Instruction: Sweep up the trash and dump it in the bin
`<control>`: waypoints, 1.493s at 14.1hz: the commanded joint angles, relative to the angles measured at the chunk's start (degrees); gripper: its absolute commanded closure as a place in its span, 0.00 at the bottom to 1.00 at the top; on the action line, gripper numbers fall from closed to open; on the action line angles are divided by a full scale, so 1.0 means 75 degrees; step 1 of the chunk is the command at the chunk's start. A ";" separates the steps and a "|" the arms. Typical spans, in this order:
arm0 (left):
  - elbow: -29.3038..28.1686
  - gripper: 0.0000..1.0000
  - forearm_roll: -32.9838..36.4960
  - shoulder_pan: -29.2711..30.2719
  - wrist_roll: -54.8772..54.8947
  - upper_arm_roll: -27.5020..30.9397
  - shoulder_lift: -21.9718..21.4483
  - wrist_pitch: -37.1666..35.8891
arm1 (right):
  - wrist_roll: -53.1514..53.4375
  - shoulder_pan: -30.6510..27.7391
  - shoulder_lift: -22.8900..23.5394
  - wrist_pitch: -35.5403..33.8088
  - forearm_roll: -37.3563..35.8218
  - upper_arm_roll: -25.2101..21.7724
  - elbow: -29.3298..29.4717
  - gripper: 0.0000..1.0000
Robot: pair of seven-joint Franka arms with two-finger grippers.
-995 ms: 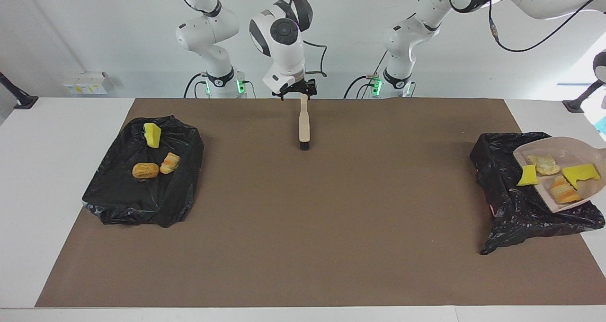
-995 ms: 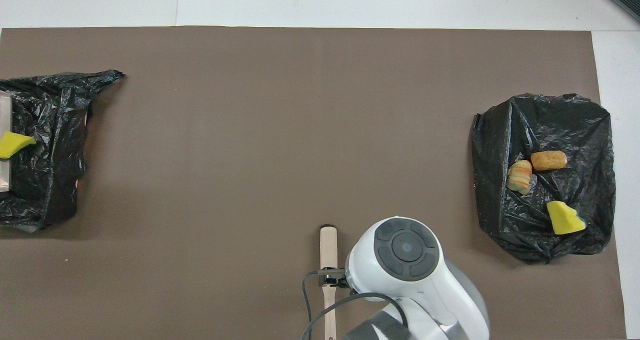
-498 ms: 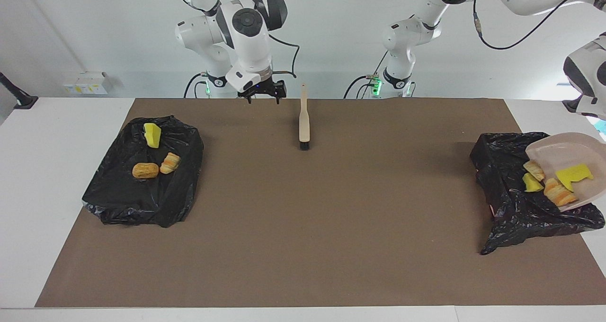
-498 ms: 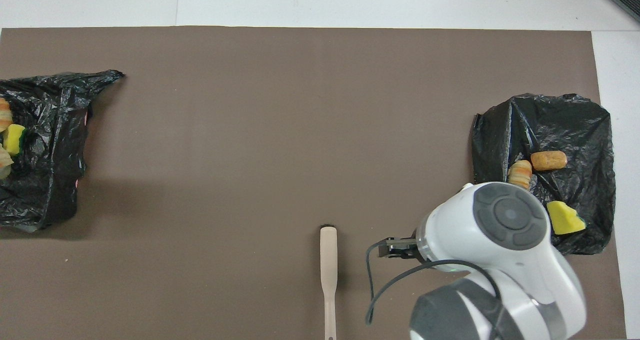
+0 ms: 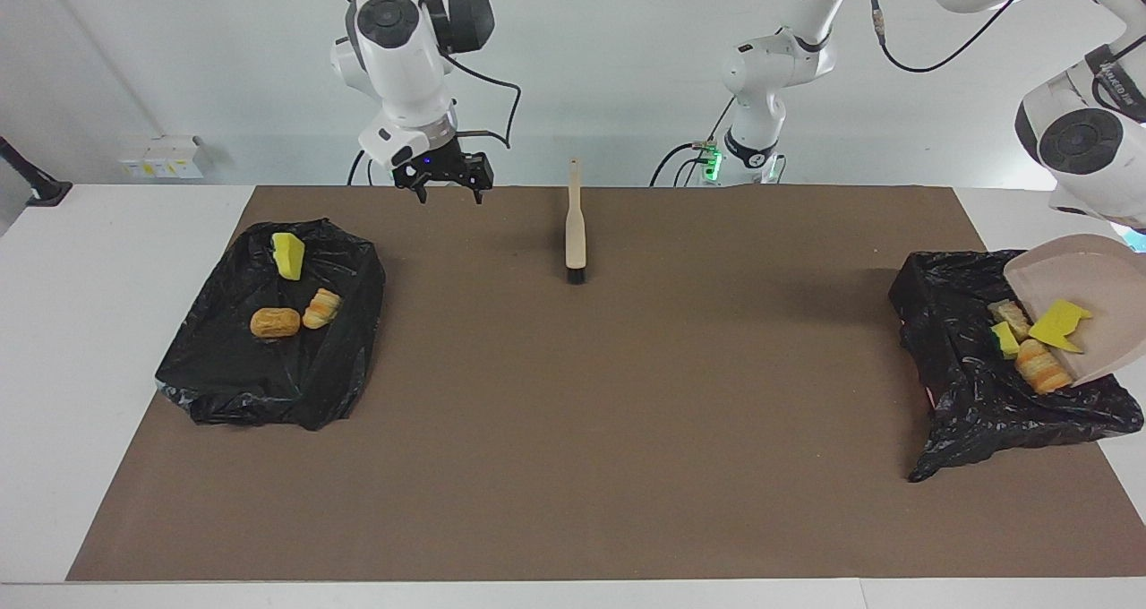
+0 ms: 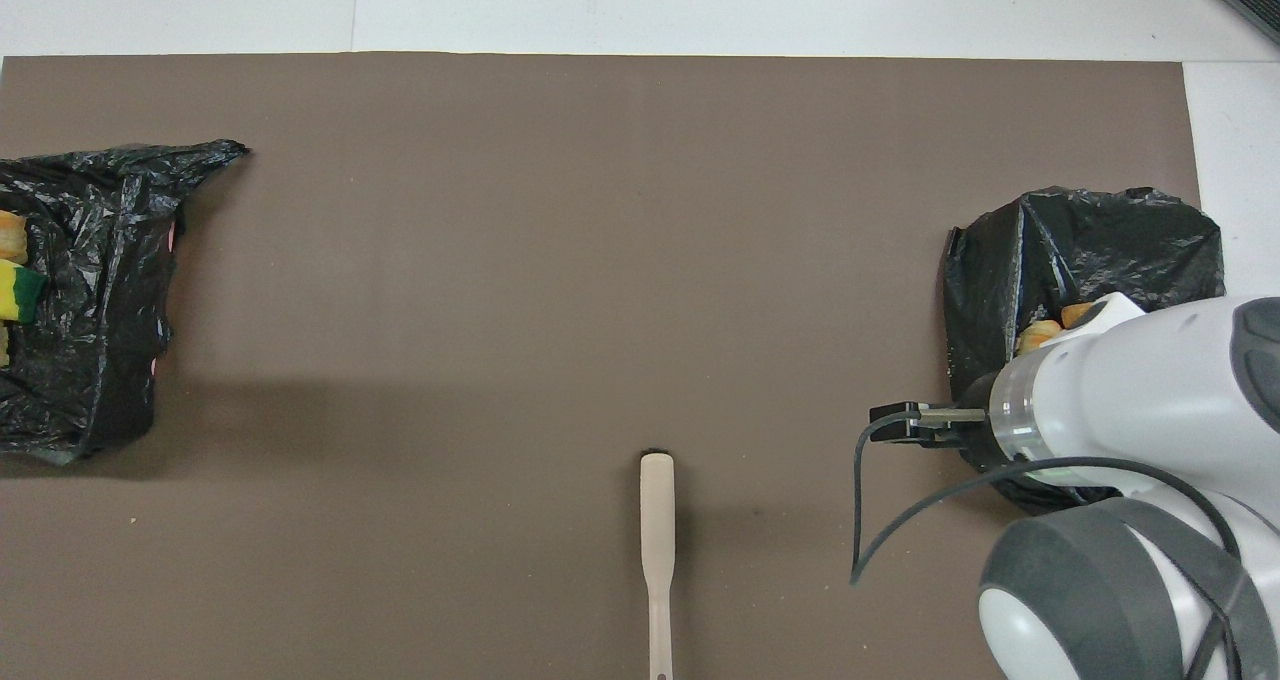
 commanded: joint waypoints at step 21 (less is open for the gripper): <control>-0.0852 1.00 -0.7791 -0.2151 -0.5010 -0.0017 -0.0903 -0.1464 | -0.2288 -0.0578 0.1394 -0.1508 -0.0840 -0.1378 0.3615 0.00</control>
